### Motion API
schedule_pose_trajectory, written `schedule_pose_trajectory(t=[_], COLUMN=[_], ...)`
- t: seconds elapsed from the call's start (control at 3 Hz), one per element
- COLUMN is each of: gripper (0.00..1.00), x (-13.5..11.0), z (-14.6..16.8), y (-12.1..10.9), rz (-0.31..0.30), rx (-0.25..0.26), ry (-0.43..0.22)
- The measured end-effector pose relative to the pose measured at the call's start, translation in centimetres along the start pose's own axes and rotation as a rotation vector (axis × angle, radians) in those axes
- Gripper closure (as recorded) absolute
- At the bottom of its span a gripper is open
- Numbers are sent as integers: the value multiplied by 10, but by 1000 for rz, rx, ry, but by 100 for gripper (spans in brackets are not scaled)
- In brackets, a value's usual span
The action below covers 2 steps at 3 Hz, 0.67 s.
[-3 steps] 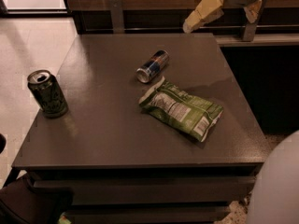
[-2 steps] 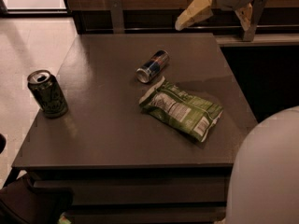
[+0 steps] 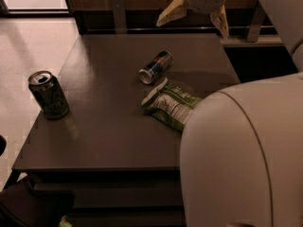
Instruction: Place redbull can upright
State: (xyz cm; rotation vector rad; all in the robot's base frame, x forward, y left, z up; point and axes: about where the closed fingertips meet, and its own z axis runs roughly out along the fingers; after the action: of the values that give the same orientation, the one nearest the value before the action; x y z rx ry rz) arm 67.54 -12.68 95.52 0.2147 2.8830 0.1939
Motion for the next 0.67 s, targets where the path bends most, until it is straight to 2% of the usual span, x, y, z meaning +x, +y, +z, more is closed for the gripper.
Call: schedule_pose_trajectory(t=[0.33,0.67], gripper=[0,0], x=[-5,1], z=[29,48], y=[30,57], rz=[153,279], rx=[-41,-52], ry=[24,58])
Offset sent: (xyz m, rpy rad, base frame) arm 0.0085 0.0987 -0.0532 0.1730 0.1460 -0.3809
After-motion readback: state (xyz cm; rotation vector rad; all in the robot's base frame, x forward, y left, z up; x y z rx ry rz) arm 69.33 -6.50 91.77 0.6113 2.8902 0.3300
